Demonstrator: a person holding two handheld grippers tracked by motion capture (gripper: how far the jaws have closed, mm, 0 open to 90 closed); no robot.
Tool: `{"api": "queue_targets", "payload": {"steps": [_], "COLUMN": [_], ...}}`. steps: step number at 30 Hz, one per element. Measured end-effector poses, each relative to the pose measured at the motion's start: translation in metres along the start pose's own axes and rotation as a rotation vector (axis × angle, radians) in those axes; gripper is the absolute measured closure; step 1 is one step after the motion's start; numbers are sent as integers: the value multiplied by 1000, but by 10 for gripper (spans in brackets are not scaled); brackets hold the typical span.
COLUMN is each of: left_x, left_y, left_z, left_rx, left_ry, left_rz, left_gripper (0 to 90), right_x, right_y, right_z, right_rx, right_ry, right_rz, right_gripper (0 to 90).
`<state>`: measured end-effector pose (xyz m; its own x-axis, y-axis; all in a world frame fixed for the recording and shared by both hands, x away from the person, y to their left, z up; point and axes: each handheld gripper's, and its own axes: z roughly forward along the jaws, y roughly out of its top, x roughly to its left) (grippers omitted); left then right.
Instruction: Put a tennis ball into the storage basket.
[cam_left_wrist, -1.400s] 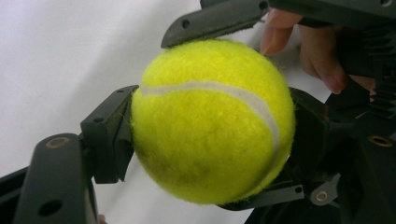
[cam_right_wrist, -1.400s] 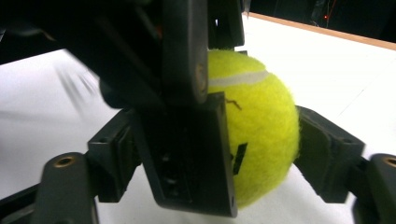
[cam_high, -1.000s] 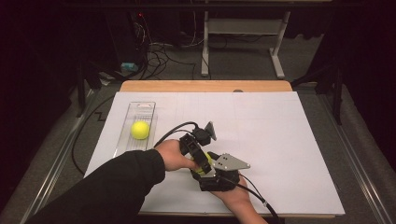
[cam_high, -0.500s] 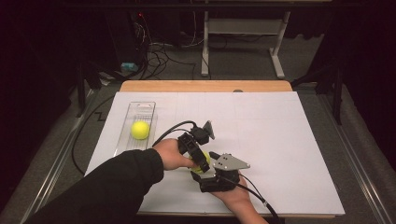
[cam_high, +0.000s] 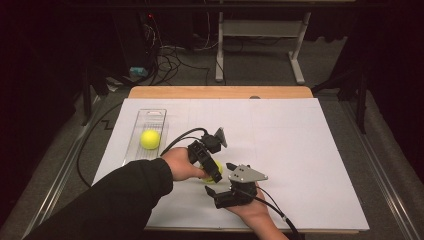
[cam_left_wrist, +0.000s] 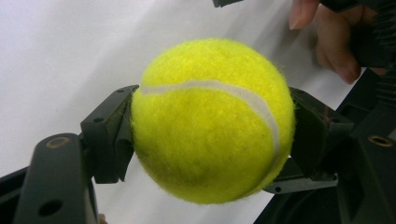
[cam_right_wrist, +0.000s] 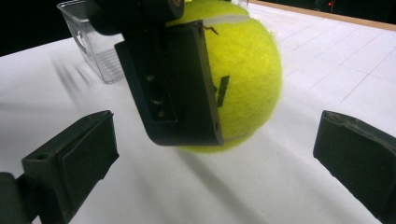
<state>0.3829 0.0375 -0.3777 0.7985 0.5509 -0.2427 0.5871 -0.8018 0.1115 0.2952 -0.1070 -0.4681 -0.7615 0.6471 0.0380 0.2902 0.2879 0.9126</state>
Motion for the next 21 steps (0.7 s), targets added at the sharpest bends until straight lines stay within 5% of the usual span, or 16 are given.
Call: {"api": "queue_targets", "payload": {"steps": [21], "left_x": [19], "left_y": [-15], "left_z": [-6], "left_rx": [-2], "left_ry": [39], "left_rz": [-50], "left_gripper": [264], "right_x": [-32], "right_y": [-11], "right_z": [-36], "right_rx": [-4], "right_ry": [-106], "right_rz": [-8], "right_gripper": [0]}}
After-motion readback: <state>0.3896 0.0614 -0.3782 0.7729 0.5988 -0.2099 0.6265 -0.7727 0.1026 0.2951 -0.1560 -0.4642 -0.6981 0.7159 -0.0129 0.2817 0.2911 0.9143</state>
